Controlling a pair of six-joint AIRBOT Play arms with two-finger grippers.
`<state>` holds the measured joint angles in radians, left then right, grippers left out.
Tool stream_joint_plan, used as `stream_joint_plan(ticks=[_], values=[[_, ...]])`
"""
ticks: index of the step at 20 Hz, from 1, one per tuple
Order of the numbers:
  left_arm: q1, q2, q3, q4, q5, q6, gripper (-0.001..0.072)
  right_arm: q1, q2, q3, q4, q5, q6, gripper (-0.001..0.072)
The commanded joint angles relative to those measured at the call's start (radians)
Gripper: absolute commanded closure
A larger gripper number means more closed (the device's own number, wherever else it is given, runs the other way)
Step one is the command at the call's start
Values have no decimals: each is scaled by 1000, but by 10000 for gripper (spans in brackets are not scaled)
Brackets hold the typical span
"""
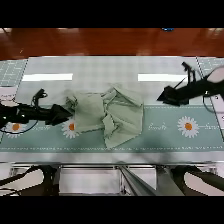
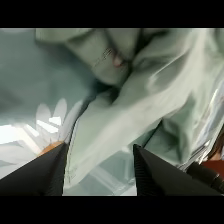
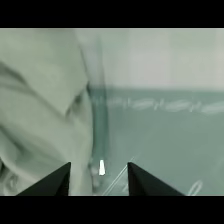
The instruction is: Fold the shirts.
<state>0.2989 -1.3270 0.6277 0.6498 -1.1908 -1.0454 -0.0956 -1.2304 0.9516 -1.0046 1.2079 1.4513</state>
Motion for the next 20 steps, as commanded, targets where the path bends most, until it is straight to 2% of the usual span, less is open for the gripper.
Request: stream_joint_plan(ticks=[1,3,5,6,7,8,14,20], values=[[-122,-17,-64,-53,115,12,202,-13,152,-311,138,-64,-81,306],[-189,-36,-58,-97,183,11,202,-13,198,-391,143,-53,-80,306],[-226,-64,-27,-95,192,2,210,-2,222,-444,152,-49,-79,307],[-231,-70,-11,-90,181,-27,318,24,222,-456,155,-47,-79,307],[-231,-71,2,-82,180,-29,570,66,222,-462,155,-50,-72,307],[-230,-71,16,-72,180,-24,688,115,222,-462,156,-61,-58,307],[-222,-64,125,-39,103,-20,688,447,175,-461,170,-178,112,307],[-136,-21,179,-39,30,-13,688,598,16,-452,402,-365,58,307]])
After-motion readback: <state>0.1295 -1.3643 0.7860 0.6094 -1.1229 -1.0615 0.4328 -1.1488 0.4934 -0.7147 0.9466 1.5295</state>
